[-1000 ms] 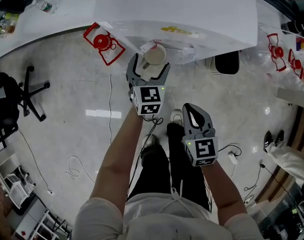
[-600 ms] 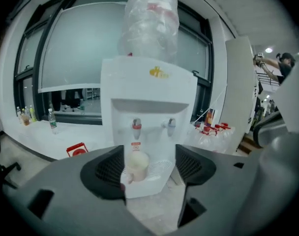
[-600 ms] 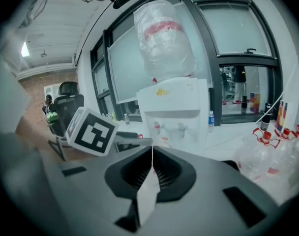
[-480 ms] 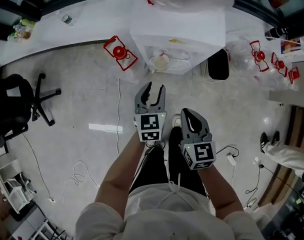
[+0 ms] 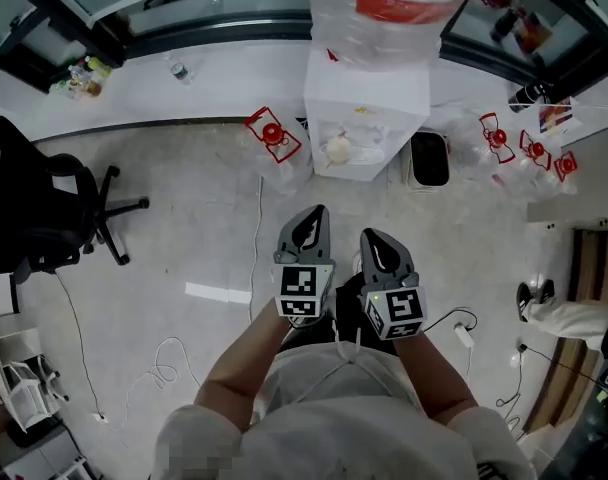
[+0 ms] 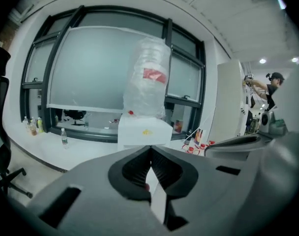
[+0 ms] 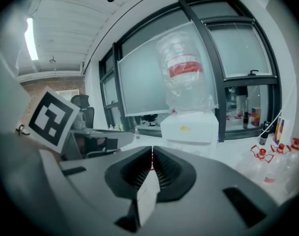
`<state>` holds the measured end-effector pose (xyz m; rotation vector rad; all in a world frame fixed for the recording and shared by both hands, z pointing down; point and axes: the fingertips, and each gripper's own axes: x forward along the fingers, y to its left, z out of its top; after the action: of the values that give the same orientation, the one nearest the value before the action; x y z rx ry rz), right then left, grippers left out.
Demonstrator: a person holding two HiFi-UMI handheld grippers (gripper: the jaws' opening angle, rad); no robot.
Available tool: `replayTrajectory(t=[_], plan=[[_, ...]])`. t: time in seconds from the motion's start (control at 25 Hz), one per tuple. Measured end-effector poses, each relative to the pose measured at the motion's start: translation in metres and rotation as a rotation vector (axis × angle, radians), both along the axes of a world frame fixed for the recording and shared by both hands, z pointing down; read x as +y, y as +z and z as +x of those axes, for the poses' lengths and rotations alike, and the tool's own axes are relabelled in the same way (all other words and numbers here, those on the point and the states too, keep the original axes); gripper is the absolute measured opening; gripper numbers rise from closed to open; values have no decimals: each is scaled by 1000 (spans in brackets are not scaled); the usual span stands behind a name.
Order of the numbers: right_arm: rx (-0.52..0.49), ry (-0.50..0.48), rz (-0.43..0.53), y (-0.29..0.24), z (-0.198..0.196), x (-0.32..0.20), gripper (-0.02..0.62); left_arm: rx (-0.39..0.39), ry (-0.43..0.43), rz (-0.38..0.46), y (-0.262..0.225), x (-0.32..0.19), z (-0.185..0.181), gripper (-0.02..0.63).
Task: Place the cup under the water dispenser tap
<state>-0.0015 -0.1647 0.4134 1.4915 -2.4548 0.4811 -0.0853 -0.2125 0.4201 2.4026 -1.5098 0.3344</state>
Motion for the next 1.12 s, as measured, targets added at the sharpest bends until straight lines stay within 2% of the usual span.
replayTrajectory(t=[0.16, 0.32, 0.48, 0.64, 0.92, 1.12], plan=[[3, 13, 67, -41, -11, 4, 28, 31, 22, 80, -57, 19, -8, 20], [36, 22, 134, -76, -22, 15, 28, 56, 45, 123, -97, 42, -19, 20], [68, 29, 186, -106, -28, 31, 28, 14, 80, 225, -133, 68, -29, 20], [80, 17, 251, -136, -36, 40, 28, 24, 94, 300, -164, 84, -39, 20], [57, 26, 287, -158, -44, 53, 28, 1, 100, 299, -179, 98, -45, 20], [45, 36, 280, -157, -50, 57, 28, 20, 103, 282, -180, 102, -49, 20]])
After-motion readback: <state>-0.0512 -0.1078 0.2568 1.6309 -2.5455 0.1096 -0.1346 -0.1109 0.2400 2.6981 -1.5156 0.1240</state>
